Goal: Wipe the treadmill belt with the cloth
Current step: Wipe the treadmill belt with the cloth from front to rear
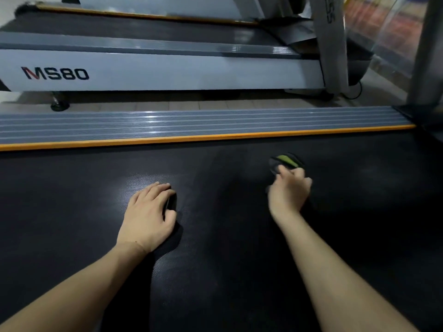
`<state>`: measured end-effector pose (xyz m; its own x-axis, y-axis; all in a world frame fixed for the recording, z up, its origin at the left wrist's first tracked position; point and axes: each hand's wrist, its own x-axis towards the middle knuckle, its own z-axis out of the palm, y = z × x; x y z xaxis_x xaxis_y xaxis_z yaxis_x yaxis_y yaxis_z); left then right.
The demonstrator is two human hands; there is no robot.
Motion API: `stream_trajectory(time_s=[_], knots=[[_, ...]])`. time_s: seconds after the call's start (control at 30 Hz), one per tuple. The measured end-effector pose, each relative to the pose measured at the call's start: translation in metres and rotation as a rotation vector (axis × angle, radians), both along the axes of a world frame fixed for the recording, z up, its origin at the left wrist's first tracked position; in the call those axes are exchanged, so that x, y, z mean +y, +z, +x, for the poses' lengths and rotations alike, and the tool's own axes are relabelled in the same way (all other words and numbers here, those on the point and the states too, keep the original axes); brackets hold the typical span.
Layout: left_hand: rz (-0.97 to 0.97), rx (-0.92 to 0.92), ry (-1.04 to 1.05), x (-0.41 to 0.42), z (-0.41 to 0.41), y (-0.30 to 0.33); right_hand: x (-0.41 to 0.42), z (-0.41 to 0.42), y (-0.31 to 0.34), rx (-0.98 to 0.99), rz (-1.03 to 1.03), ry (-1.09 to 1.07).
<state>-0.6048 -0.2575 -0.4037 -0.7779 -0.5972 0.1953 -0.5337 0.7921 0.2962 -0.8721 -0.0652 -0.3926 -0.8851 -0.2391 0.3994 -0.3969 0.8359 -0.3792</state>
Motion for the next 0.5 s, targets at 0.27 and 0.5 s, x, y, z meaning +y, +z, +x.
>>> stream_trajectory(time_s=[0.27, 0.5], knots=[[-0.009, -0.012, -0.004, -0.001, 0.001, 0.001, -0.065, 0.099, -0.001, 0.065, 0.008, 0.700], [-0.010, -0.009, 0.007, -0.001, 0.000, 0.001, 0.034, -0.019, 0.002, 0.003, 0.004, 0.028]])
